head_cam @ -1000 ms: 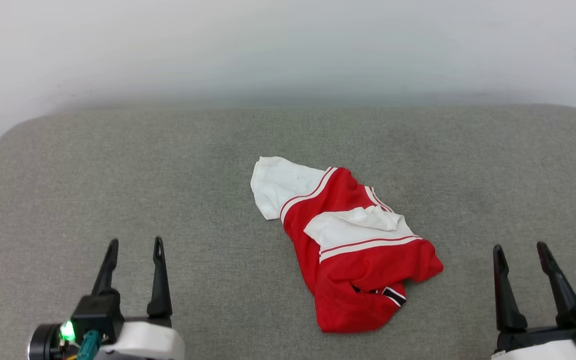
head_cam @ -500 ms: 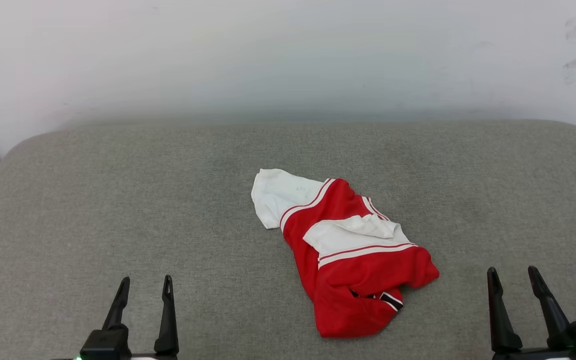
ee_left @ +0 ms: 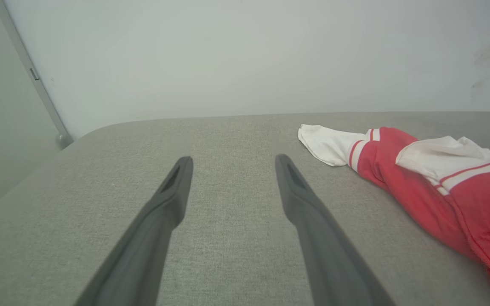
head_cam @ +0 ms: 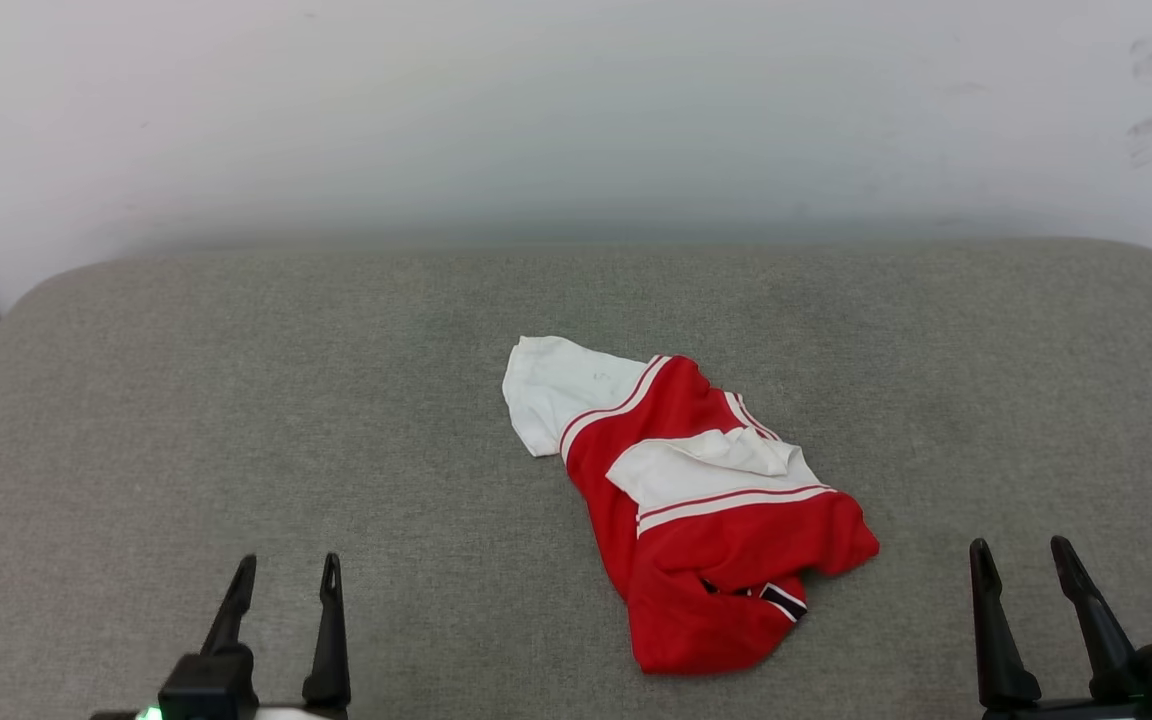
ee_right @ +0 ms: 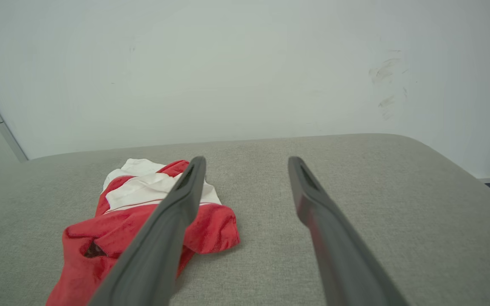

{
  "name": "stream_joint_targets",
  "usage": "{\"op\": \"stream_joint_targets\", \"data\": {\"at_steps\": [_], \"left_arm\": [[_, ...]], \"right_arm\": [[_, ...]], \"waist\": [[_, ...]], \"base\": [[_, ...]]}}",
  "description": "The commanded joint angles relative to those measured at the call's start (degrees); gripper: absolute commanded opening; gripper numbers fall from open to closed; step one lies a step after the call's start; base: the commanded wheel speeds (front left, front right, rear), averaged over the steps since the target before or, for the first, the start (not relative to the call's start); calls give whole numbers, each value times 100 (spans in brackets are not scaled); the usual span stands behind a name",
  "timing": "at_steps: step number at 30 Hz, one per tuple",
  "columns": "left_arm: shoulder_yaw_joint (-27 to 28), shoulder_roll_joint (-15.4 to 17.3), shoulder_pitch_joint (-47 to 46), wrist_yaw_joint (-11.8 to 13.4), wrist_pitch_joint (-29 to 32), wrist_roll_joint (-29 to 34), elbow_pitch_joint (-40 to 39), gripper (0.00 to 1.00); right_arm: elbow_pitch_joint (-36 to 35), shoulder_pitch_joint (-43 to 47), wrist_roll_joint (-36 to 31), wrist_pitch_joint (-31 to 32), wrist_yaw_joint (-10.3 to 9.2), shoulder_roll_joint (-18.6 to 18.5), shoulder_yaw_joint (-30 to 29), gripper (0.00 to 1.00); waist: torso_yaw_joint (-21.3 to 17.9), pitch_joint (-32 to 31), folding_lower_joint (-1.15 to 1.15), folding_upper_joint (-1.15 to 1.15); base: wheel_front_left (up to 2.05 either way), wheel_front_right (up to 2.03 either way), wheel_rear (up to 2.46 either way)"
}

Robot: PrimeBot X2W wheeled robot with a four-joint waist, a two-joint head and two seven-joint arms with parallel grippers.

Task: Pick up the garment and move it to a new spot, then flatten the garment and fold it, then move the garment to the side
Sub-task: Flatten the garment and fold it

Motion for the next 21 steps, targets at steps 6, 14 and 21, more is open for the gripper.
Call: {"op": "stream_joint_targets", "data": {"at_steps": [6,14,21], "left_arm": [[48,195,-842,-298,-15,99,244,100],[-285,669,-2602,-636,-6,154,1013,100],[-873,1024,-4357,-735,756,-150,1714,100]], "right_arm": [[-78,-127,-92,-12,-4,3,-3,100],[-196,-371,-167,-12,-4,3,22,100],[-353,-632,-144,-12,-4,3,53,100]], "waist": [[6,109,0,0],[-93,482,0,0],[-202,959,0,0]], "base": [[0,0,0],[0,0,0],[0,0,0]]}}
